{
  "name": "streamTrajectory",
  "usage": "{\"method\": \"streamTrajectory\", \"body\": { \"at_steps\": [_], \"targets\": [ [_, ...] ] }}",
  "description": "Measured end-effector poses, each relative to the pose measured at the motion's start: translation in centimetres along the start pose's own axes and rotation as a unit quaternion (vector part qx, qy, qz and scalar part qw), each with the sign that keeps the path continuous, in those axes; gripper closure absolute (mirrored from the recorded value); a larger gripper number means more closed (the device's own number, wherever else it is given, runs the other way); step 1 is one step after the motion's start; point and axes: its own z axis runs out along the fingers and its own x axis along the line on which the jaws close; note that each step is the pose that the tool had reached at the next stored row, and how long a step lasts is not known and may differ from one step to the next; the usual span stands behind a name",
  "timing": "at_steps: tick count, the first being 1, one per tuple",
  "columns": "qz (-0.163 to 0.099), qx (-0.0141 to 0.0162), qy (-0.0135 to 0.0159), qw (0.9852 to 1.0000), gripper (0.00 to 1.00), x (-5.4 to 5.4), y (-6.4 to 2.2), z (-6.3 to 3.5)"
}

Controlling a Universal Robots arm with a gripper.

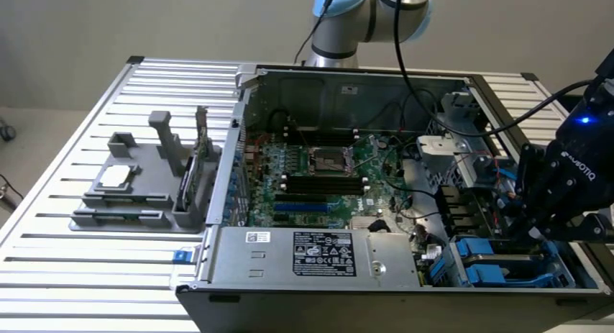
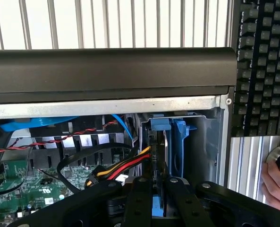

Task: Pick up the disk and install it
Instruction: 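Insert the first disk wire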

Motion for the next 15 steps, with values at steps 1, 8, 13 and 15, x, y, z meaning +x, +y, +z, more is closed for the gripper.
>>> {"method": "streamTrajectory", "body": {
  "at_steps": [1,8,13,15],
  "targets": [
    [0.000,0.0001,-0.0001,1.0000,0.84,0.00,0.00,0.02],
    [0.000,0.0012,-0.0008,1.0000,0.84,0.01,-0.01,0.08],
    [0.000,0.0020,-0.0012,1.0000,0.84,0.02,-0.01,0.09],
    [0.000,0.0022,-0.0012,1.0000,0.84,0.07,-0.03,0.08]
  ]
}}
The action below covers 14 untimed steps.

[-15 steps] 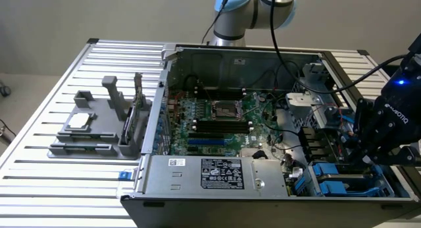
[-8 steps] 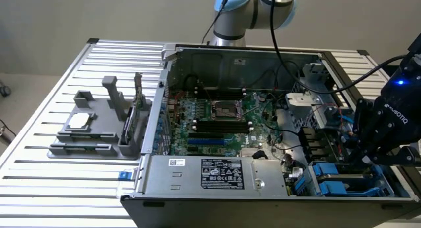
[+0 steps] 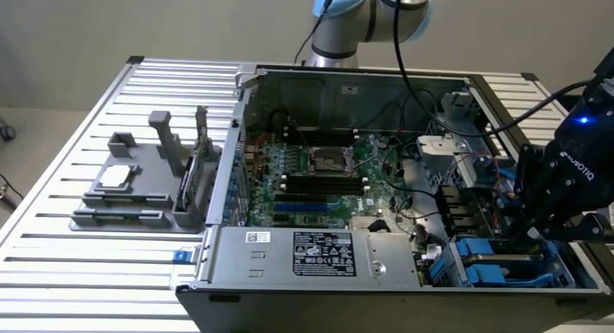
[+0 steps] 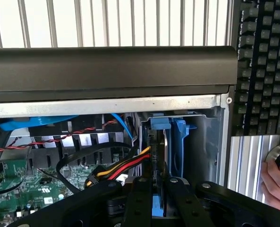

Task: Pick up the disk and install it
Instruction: 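Insert the first disk wire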

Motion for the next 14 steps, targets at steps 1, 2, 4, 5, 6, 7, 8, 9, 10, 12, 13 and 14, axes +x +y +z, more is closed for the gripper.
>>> {"method": "streamTrajectory", "body": {
  "at_steps": [1,2,4,5,6,7,8,9,10,12,13,14],
  "targets": [
    [0.000,0.0001,0.0000,1.0000,0.84,0.03,-0.01,-0.01],
    [0.000,0.0002,0.0000,1.0000,0.84,0.06,-0.02,-0.01],
    [0.000,0.0003,0.0000,1.0000,0.84,0.11,-0.02,-0.01],
    [0.000,0.0004,-0.0001,1.0000,0.84,0.12,-0.02,-0.02],
    [0.000,0.0004,-0.0001,1.0000,0.84,0.12,-0.02,-0.02],
    [0.000,0.0004,-0.0002,1.0000,0.84,0.13,-0.02,-0.02],
    [0.000,0.0004,-0.0002,1.0000,0.84,0.13,-0.02,-0.02],
    [0.000,0.0004,-0.0003,1.0000,0.84,0.13,-0.01,-0.02],
    [0.000,0.0005,-0.0005,1.0000,0.84,0.13,0.00,-0.03],
    [0.000,0.0007,-0.0008,1.0000,0.84,0.14,0.03,-0.03],
    [0.000,0.0008,-0.0010,1.0000,0.84,0.14,0.06,-0.02],
    [0.000,0.0010,-0.0010,1.0000,0.84,0.15,0.11,-0.01]
  ]
}}
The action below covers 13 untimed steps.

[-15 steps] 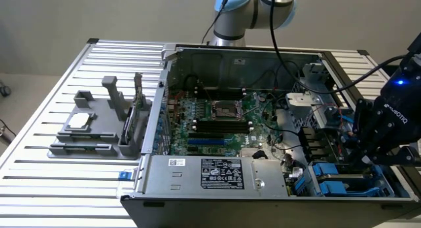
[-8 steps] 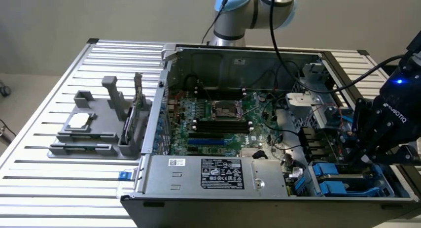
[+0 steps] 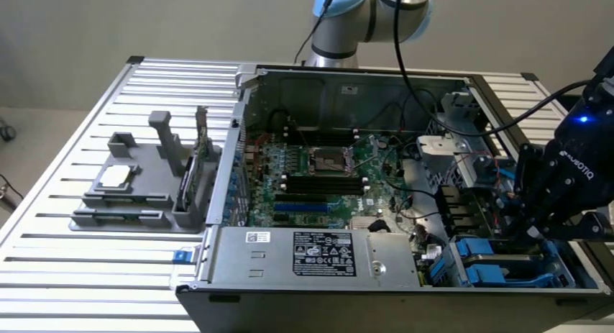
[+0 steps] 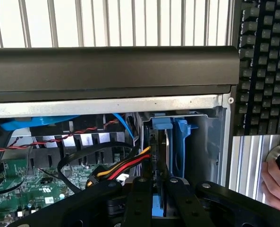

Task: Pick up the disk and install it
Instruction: 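Insert the first disk wire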

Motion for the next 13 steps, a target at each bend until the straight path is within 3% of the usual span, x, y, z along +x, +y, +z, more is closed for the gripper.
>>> {"method": "streamTrajectory", "body": {
  "at_steps": [13],
  "targets": [
    [0.000,0.0038,-0.0015,1.0000,0.84,0.00,0.11,0.11]
  ]
}}
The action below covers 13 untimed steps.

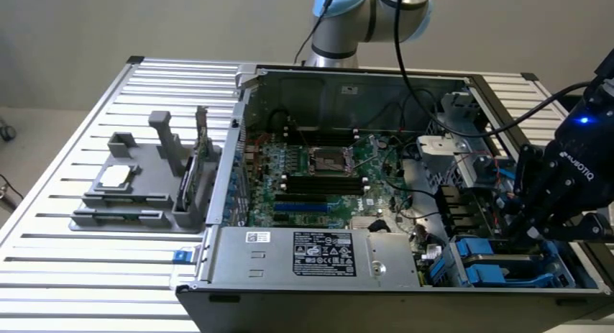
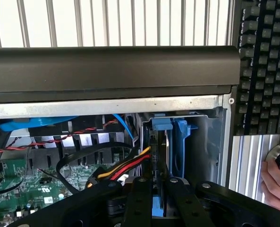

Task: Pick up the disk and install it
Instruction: 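Insert the first disk wire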

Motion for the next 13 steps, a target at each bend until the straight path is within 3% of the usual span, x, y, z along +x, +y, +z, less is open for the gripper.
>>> {"method": "streamTrajectory", "body": {
  "at_steps": [13],
  "targets": [
    [0.000,0.0030,-0.0021,1.0000,0.84,0.01,0.32,-0.01]
  ]
}}
